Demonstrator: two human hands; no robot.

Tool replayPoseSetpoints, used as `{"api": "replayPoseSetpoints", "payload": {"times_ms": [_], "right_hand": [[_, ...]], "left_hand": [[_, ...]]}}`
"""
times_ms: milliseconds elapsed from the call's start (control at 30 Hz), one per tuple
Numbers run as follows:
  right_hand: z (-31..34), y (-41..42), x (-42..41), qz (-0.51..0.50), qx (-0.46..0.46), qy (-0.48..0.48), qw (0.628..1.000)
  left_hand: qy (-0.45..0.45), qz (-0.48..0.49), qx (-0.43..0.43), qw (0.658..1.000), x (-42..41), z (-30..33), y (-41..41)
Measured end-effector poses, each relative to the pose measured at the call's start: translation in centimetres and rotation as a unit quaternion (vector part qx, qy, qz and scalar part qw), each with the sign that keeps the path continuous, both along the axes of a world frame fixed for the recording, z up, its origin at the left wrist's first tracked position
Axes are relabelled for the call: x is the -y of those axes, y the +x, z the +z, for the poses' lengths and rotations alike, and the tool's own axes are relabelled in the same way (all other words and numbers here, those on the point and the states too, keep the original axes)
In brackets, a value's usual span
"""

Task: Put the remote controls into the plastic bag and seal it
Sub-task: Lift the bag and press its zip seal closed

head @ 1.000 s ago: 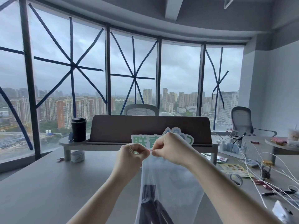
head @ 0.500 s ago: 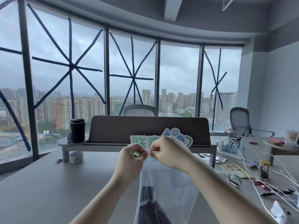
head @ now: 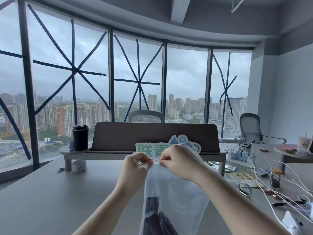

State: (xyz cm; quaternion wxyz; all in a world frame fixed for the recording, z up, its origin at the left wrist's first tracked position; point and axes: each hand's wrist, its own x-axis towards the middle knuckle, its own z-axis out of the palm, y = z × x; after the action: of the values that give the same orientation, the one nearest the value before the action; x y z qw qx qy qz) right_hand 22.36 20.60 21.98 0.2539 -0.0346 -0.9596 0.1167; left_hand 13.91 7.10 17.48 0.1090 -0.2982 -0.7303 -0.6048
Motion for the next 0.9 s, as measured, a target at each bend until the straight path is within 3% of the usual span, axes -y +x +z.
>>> {"api": "replayPoseSetpoints", "payload": {"times_ms": [500,667,900], "right_hand": [[-0.3,-0.1,0.0,0.012,0.006,-0.031,0.999],[-0.2,0.8,-1.6,-0.015,0.049,-0.037,0.998],[-0.6,2.0,-3.8,-0.061,0.042,-0.035,0.997]], "left_hand": [[0.014,0.021,-0.008,1.0,-0.3,-0.2,0.1],[0.051,0.029,0.031,0.998,0.6,-0.5,-1.3],[0.081,0.018,0.061,0.995,1.7,-0.4,-3.4]]}}
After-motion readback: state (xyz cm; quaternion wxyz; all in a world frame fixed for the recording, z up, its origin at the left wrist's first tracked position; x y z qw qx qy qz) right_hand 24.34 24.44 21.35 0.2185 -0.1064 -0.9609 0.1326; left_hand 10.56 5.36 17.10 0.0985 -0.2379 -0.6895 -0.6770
